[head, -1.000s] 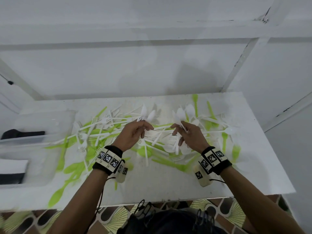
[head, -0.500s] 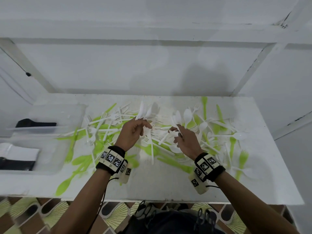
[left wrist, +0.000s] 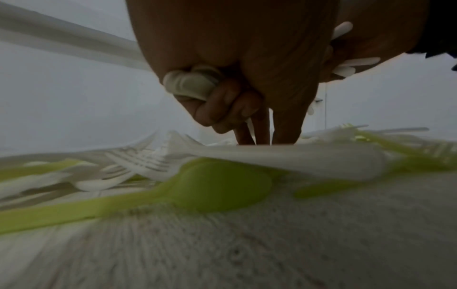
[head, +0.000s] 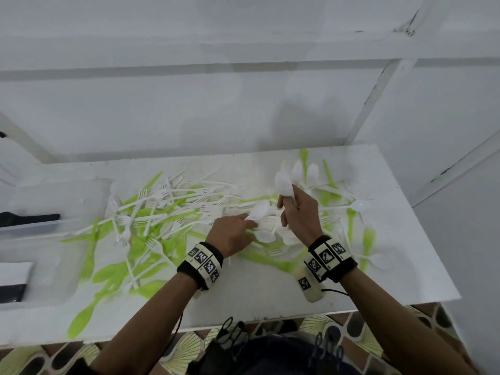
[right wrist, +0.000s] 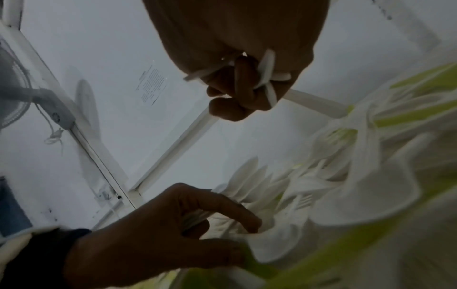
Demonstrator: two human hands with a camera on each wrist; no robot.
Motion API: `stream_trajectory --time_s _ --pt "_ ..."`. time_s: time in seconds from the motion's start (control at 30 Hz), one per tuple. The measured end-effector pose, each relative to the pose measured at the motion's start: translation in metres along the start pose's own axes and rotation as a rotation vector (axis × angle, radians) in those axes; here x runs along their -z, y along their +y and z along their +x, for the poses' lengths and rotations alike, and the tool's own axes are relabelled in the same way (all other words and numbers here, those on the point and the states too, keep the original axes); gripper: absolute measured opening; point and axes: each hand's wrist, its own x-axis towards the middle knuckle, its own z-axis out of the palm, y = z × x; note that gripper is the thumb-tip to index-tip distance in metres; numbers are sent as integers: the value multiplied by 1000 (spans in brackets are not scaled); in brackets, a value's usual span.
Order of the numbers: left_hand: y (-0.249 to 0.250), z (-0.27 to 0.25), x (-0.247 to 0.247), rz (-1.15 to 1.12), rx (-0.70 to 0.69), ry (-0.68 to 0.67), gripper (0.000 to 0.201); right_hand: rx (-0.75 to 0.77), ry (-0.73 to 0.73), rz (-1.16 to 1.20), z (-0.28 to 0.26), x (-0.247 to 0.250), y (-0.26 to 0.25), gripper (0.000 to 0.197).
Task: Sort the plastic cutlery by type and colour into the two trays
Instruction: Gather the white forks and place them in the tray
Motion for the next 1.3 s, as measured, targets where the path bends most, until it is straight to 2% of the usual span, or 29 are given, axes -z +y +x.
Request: stream_trajectory --time_s 0.1,0.3,0.47,0.53,0.63,0.77,0.9,1.03,1.13,1.23,1.3 --pt "0 7 -1 43 -37 -22 36 11 1 -49 -5 7 8 21" --pt "1 15 4 168 -135 4 30 -55 -15 -94 -9 13 18 30" --pt "1 18 3 238 -174 -58 14 -44 -26 -140 -10 15 25 26" --pt "5 20 7 235 -165 -33 8 -54 -19 -125 -9 17 27 26" --pt "8 24 11 184 -167 17 9 -58 -19 -123 -7 24 27 26" --pt "-1 26 12 216 -217 -96 25 -50 -23 -133 -5 37 30 26" --pt "-6 26 17 162 -263 8 15 -35 -23 -138 -8 46 37 35" --pt "-8 28 19 122 -261 25 25 37 -77 -135 -15 49 33 43" --pt "-6 31 25 59 -222 68 19 125 -85 -86 -18 51 23 40" --pt "-5 31 31 -188 -99 133 7 65 -148 -25 -15 53 11 43" --pt "-5 30 31 -373 -52 212 6 43 -204 -98 -13 53 4 50"
